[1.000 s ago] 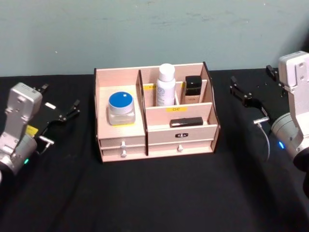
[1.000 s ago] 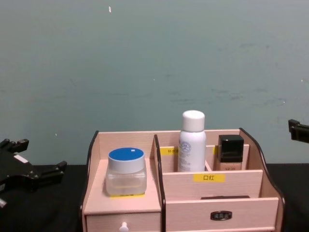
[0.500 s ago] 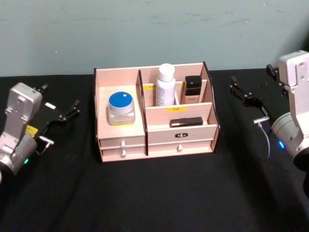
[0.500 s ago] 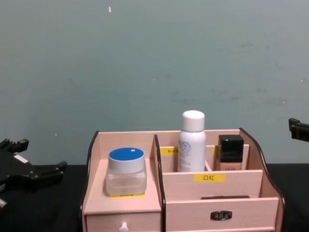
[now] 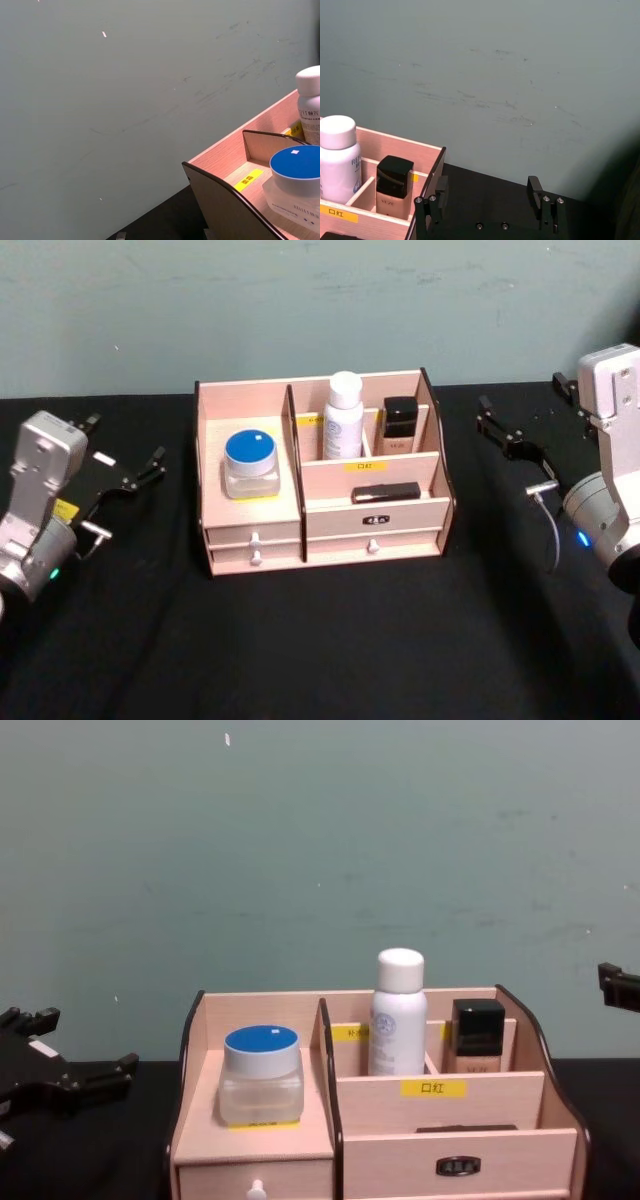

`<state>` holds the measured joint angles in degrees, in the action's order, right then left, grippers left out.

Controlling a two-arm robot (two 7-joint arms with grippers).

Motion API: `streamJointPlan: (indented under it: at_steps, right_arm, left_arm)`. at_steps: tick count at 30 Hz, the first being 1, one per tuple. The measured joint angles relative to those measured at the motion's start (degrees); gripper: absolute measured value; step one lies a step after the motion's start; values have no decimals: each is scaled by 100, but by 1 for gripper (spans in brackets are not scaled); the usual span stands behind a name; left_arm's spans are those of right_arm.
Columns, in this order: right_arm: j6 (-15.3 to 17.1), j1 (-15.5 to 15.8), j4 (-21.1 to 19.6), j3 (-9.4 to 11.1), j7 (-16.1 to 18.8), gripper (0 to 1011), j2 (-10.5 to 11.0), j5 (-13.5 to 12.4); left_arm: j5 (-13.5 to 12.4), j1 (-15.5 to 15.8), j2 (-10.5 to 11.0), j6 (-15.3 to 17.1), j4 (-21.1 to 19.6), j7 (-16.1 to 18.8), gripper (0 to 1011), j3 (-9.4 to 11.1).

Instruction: Pick up the facial cleanser and watermelon frost from the table and place them into the tiered storage box.

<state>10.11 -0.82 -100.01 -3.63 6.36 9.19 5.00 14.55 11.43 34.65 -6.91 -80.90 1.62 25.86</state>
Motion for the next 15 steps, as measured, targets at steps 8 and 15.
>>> streamJointPlan:
  at_steps: [8, 15]
  right_arm:
    - [0, 0, 0, 0, 0, 1002, 0, 0]
    - [0, 0, 0, 0, 0, 1002, 0, 0]
  left_arm:
    - [0, 0, 0, 0, 0, 0, 1001, 0]
    - [0, 0, 0, 0, 0, 1, 1001, 0]
